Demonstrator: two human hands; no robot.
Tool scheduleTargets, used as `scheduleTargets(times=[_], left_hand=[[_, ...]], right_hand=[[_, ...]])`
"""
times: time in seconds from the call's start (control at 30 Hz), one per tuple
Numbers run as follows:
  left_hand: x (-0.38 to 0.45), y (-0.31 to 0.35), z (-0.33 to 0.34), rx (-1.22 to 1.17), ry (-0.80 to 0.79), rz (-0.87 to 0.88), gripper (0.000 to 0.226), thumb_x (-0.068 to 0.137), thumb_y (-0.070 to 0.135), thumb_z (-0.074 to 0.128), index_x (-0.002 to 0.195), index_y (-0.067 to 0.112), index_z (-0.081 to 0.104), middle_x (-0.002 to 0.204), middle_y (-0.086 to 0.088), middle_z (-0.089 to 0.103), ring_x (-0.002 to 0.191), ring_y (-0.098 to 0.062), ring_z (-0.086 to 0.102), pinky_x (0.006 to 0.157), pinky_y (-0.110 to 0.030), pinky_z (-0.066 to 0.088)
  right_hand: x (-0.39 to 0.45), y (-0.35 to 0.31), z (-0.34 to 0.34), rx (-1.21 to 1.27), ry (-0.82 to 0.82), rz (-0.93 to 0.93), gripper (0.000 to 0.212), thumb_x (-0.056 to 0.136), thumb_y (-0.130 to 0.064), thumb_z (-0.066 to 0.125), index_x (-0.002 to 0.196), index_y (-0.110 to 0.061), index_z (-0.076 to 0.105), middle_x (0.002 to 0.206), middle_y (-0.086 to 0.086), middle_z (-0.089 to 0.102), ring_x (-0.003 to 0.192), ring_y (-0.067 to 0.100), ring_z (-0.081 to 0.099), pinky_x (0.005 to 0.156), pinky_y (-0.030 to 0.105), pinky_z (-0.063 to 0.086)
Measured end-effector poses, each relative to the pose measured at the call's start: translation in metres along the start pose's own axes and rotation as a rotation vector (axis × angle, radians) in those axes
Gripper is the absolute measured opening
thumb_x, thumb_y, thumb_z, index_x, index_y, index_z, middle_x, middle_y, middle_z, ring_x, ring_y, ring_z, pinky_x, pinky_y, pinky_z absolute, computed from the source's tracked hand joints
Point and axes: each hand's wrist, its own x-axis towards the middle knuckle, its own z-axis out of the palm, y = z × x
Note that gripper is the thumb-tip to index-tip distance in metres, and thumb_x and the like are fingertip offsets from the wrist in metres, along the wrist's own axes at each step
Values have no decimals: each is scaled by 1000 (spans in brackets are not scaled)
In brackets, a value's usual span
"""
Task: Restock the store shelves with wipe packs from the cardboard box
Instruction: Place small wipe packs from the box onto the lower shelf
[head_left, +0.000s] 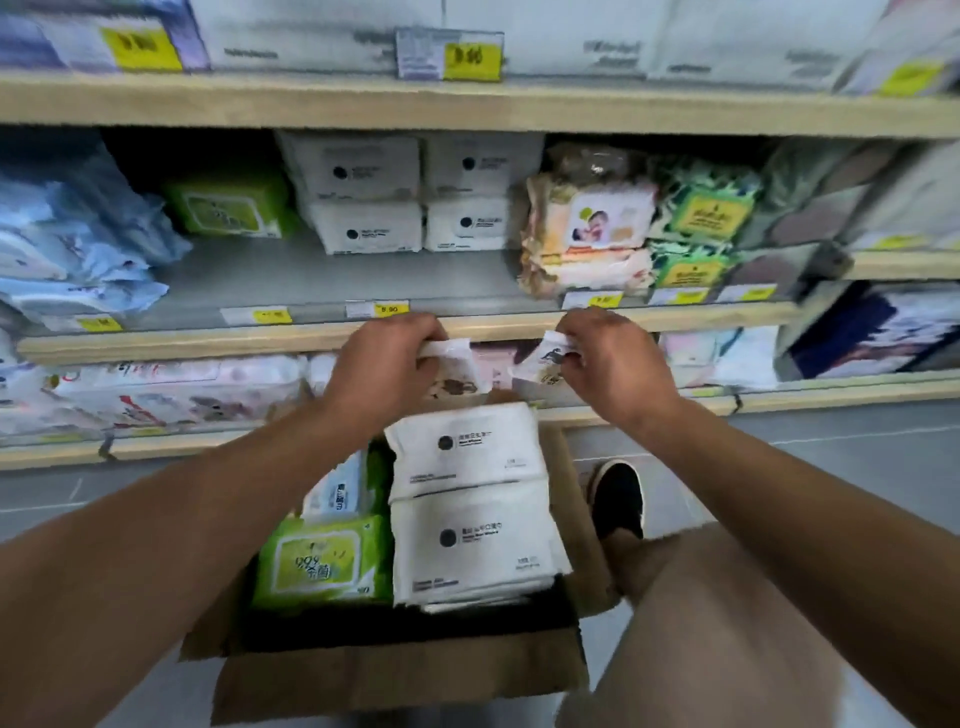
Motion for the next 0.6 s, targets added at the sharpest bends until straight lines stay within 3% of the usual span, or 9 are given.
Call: scheduleTargets(times=[0.13, 0.3, 0.47, 0.6], left_hand=[[22, 43, 37, -57, -32, 81, 23, 76, 8, 65, 96, 19, 68, 94, 1, 70, 89, -22, 62, 74, -32, 48], [45, 76, 92, -87, -123, 187, 25, 76, 9, 67, 99, 16, 68, 102, -2, 71, 92, -23, 64, 78, -35, 50], [64, 86, 145, -93, -184, 172, 23, 74, 8, 69, 96, 17, 69, 97, -3, 71, 87, -24, 64, 72, -31, 47], [85, 78, 189, -105, -222, 130, 23, 73, 9, 72, 94, 19, 68, 94, -3, 70, 86, -25, 63, 74, -36, 50]], right_hand=[[-14, 61, -4, -21, 30, 116, 25, 77, -8, 57, 101, -13, 61, 102, 10, 61, 96, 34, 58, 69, 40, 52], [-26, 132, 9, -66, 38, 180, 24, 77, -7, 59, 101, -12, 63, 101, 11, 63, 95, 34, 58, 69, 36, 51], [-24, 185, 40, -126, 80, 189, 13, 73, 1, 61, 85, -4, 62, 84, 18, 63, 82, 40, 57, 64, 42, 51], [-13, 219, 86, -172, 118, 164, 14, 65, 2, 66, 77, -5, 61, 73, 16, 61, 71, 38, 55, 60, 37, 46]])
